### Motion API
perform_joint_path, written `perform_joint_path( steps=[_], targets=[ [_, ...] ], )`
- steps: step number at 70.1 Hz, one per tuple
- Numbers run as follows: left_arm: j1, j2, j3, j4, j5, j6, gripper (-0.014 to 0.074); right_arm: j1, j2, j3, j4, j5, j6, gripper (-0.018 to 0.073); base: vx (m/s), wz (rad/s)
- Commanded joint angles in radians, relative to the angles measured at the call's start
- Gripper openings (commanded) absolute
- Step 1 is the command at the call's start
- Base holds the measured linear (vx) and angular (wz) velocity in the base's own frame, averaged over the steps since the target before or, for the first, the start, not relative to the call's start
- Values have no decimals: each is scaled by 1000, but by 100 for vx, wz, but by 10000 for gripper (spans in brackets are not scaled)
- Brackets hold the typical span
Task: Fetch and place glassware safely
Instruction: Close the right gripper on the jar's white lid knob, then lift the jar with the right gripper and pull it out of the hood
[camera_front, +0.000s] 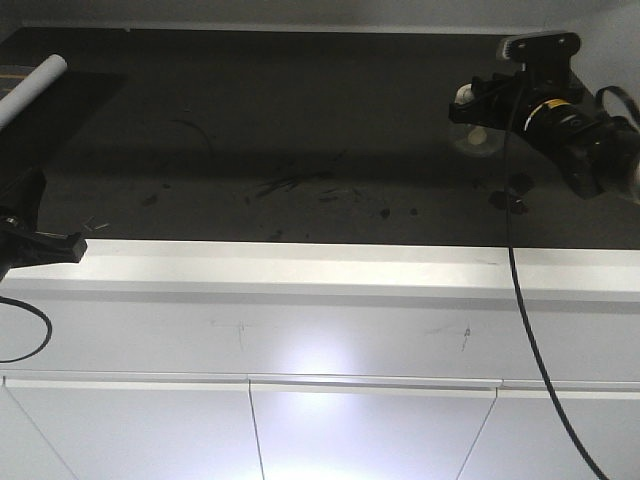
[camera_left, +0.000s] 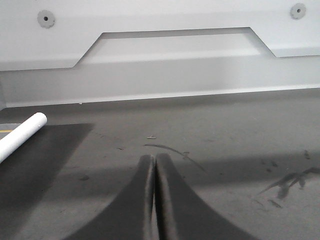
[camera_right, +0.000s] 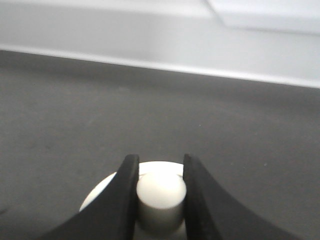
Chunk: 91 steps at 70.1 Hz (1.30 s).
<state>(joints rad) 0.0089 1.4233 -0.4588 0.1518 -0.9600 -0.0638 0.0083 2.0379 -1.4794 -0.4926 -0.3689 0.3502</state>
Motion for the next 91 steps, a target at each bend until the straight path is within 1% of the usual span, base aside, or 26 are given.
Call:
perform_joint_path(
  steps=[1,16,31,40,45,52,61,66,72,76,78,85,91],
  targets=[
    [-5,-32,-19,-15,-69,-8,-7,-1,-139,49,-17,-100,10,-3,0,0],
    [-5,-33,-19,-15,-75,-9,-7,-1,-339,270,-17,-119,10,-3,0,0],
    [-5,-34,-19,-12,-85,-11,-7,-1,-592,494,-16,-115,6,-3,0,0],
    [-5,-45,-19,-12,-89,-56,-7,-1,-741,604,-12,-94,6,-3,0,0],
    [-5,-65,-19,0,-88,-61,-7,-2,-813,654,-12,-63,6,-3,0,0],
    [-5,-102,-19,47,-57,-58,-7,-2,-912,723,-12,-30,6,-3,0,0],
    [-5,-163,-19,137,38,-70,-7,-2,-1011,806,-12,-27,10,-3,0,0],
    [-5,-202,-19,179,99,-115,-7,-2,-1064,859,-12,-27,14,-3,0,0],
    [-5,-252,-19,211,155,-199,-7,-2,-1120,917,-8,-25,29,-3,0,0],
    [-5,-285,-19,245,175,-247,-7,-2,-1153,951,-11,-33,41,-3,0,0],
    [-5,-296,-19,262,180,-258,-7,-1,-1169,968,-17,-40,44,-3,0,0],
    [-5,-345,-19,371,196,-323,-7,-1,-1219,1025,-53,-72,103,-3,0,0],
    [-5,-375,-19,457,198,-394,-7,-1,-1244,1058,-131,-86,184,-3,0,0]
  ],
)
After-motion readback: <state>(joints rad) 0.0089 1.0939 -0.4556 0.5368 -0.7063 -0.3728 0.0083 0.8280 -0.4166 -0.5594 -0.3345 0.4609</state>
